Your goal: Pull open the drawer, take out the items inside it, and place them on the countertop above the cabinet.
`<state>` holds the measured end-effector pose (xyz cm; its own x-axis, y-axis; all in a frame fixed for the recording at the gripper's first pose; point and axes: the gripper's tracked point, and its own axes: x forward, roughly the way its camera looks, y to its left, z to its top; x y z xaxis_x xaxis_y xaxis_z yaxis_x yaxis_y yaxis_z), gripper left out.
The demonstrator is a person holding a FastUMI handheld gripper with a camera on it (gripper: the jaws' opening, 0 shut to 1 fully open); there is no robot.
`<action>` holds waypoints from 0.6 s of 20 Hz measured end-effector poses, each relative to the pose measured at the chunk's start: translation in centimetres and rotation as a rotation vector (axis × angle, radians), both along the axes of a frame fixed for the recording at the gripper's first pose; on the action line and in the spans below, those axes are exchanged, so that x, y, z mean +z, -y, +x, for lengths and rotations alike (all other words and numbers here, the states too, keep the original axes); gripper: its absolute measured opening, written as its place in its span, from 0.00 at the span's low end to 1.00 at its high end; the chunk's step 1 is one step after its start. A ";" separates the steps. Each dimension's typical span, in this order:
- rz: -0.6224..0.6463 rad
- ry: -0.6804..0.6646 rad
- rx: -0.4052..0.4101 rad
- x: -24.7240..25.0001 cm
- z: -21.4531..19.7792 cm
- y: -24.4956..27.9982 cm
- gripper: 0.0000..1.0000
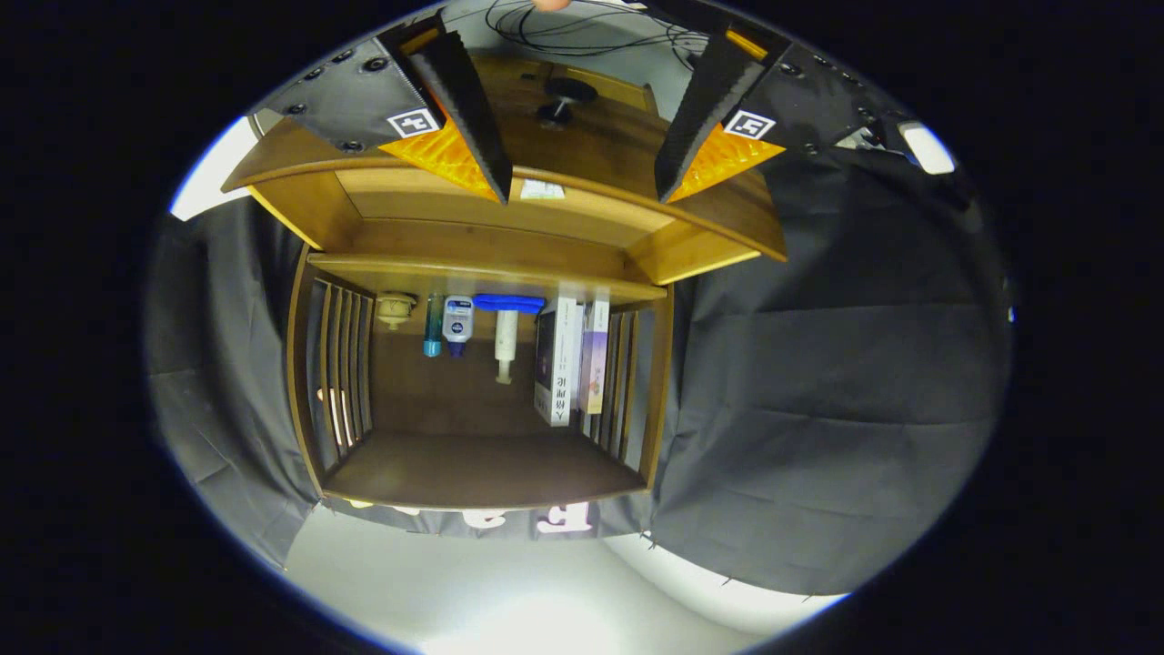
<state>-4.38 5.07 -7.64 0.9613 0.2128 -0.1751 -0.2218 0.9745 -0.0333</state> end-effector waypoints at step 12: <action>0.060 -0.053 0.094 6.6 7.7 0.4 0.98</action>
